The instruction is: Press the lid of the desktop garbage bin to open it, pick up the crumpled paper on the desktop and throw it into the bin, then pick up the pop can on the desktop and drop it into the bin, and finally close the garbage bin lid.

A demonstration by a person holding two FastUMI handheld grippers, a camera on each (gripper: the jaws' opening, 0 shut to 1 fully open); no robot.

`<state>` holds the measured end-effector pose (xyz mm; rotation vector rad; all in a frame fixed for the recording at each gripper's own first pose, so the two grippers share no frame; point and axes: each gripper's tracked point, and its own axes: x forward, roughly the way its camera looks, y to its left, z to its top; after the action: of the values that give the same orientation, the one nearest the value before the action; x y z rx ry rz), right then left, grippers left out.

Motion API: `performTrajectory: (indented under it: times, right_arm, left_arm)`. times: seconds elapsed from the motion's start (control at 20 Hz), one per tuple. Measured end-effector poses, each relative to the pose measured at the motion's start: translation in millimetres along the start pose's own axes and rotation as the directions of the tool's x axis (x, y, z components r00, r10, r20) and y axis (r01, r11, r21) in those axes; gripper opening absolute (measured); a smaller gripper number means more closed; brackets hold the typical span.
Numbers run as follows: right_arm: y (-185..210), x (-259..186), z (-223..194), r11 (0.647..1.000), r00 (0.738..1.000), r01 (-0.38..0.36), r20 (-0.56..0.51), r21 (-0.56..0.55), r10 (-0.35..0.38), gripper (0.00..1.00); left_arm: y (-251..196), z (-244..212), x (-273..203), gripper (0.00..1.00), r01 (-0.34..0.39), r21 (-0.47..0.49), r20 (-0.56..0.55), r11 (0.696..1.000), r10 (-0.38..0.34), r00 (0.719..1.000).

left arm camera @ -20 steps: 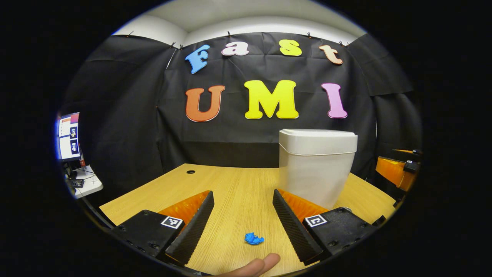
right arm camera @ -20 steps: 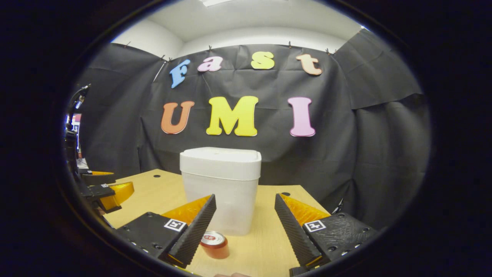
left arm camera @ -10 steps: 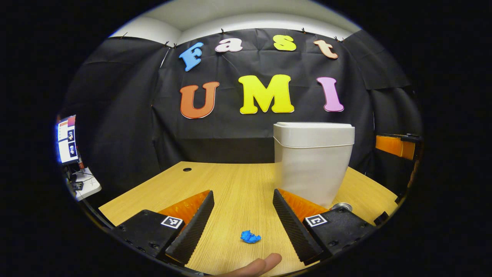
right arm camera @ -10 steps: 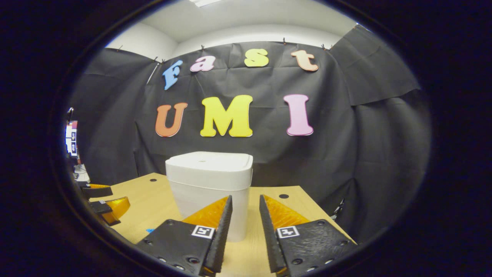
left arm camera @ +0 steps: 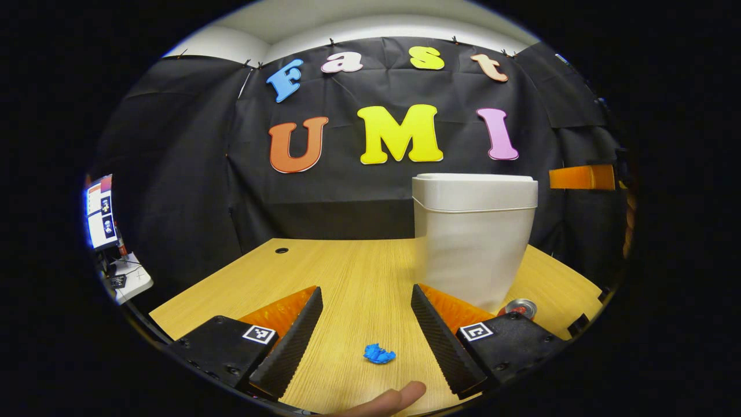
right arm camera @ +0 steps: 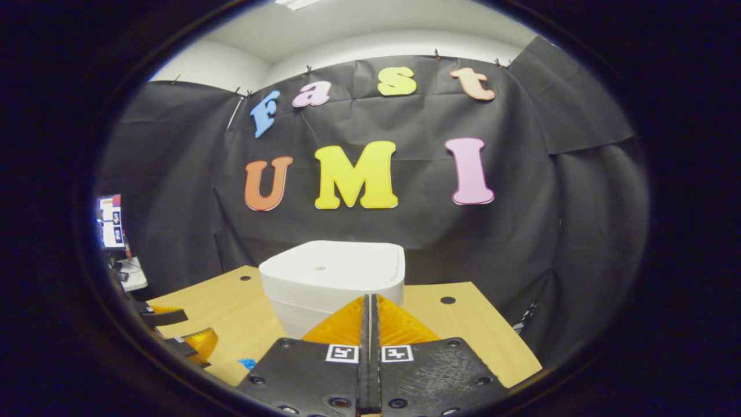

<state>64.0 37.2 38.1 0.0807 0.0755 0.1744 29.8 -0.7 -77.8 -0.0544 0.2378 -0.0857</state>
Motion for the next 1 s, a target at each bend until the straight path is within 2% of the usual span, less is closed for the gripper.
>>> performTrajectory:
  times: [0.1,0.35,0.7,0.9,1.0]
  right_arm:
    - [12.9,9.0,14.4,0.999,0.999,-0.032,0.007,0.026,0.032,0.0]
    - [43.1,39.4,36.5,0.998,0.998,-0.06,0.016,-0.031,0.061,0.0]
    - [54.7,77.2,15.6,0.999,0.996,-0.022,-0.088,-0.037,0.019,0.0]
    - [59.4,80.1,3.2,0.999,0.99,-0.029,-0.138,-0.024,0.026,0.0]
    - [57.6,77.6,-3.3,1.0,0.988,-0.019,-0.152,0.018,0.022,0.02]
  left_arm:
    - [2.8,0.8,-1.1,0.99,-0.004,-0.002,0.001,1.0,0.004,1.0]
    - [13.2,-0.7,1.4,0.99,-0.02,-0.006,-0.009,1.0,0.02,1.0]
    - [24.1,3.0,0.2,0.99,-0.032,-0.012,-0.006,0.999,0.032,0.999]
    - [27.9,1.0,0.2,0.99,-0.038,-0.01,-0.013,0.999,0.038,0.999]
    - [27.5,0.6,1.7,0.99,-0.036,-0.01,-0.018,0.999,0.036,0.999]
